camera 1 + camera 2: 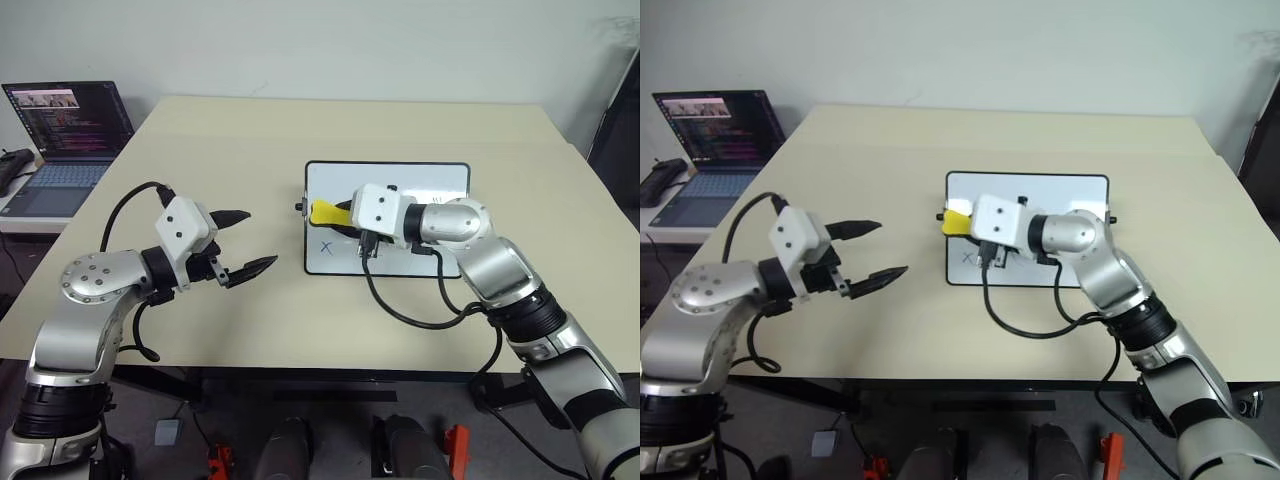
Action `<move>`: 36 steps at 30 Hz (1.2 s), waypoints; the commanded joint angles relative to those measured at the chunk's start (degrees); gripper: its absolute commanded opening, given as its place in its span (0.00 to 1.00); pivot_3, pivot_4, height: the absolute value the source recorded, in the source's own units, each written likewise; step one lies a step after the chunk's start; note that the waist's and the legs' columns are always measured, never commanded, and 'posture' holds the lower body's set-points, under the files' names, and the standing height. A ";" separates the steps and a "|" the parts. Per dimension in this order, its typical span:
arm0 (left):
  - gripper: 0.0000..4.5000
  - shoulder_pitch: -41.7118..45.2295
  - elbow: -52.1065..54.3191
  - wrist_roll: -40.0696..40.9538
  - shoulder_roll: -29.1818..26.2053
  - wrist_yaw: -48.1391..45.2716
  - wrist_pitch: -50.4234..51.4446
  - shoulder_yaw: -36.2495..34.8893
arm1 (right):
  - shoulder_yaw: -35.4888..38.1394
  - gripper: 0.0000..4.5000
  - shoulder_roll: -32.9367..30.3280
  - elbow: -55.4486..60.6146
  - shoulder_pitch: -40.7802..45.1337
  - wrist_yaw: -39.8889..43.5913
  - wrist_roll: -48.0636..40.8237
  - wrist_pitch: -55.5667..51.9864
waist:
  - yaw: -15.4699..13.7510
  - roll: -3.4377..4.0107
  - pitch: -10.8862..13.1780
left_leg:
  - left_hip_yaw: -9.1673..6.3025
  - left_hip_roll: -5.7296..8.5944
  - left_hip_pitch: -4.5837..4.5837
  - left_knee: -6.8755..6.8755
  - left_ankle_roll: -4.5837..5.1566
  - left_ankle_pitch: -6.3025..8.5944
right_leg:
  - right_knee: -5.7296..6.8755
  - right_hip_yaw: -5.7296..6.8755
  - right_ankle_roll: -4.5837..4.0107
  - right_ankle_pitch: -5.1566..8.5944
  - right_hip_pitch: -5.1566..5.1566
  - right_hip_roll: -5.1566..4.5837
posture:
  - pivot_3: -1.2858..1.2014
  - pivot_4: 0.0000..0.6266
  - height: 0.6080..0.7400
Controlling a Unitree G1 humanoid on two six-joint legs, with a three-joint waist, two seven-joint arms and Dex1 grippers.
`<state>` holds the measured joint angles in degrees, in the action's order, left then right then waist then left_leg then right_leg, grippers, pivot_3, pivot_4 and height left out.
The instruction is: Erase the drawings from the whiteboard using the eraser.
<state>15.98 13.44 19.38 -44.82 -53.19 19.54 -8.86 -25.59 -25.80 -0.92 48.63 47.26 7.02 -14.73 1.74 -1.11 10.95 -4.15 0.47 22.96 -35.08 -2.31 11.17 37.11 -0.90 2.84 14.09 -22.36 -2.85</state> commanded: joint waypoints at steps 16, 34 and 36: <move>1.00 -4.89 -0.83 -2.36 -2.39 -1.20 -1.81 1.12 | -6.62 0.23 7.86 -22.22 8.72 -5.01 16.54 8.55 | 0.38 0.00 0.00 | -0.01 -0.10 0.04 0.14 -0.02 0.01 | 0.12 -0.02 -0.29 0.05 -0.24 0.26 | 0.52 0.24 1.00; 1.00 -3.06 -2.60 -3.02 -1.63 -0.09 -2.16 2.10 | -10.45 0.23 5.11 -26.22 3.70 1.41 23.47 6.39 | 0.06 -0.22 -0.19 | -0.12 -0.12 -0.72 0.08 -0.09 -0.07 | 0.86 0.01 -0.58 0.55 0.15 0.28 | 0.52 0.24 1.00; 1.00 -2.75 -2.87 -3.11 -1.51 -0.06 -2.28 2.27 | -9.62 0.23 4.61 -26.99 4.75 0.59 23.74 6.35 | -0.03 -0.23 -0.20 | -0.14 -0.12 -0.73 0.08 -0.11 -0.09 | 0.86 0.01 -0.63 0.58 0.17 0.29 | 0.52 0.24 1.00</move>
<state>11.99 10.42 16.38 -46.13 -53.33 18.34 -6.33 -36.10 -18.52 -23.85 53.41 48.28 28.04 -6.14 1.71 -1.34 10.76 -4.29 0.35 22.23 -35.00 -2.44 11.08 37.97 -0.89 2.20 14.67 -22.19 -2.57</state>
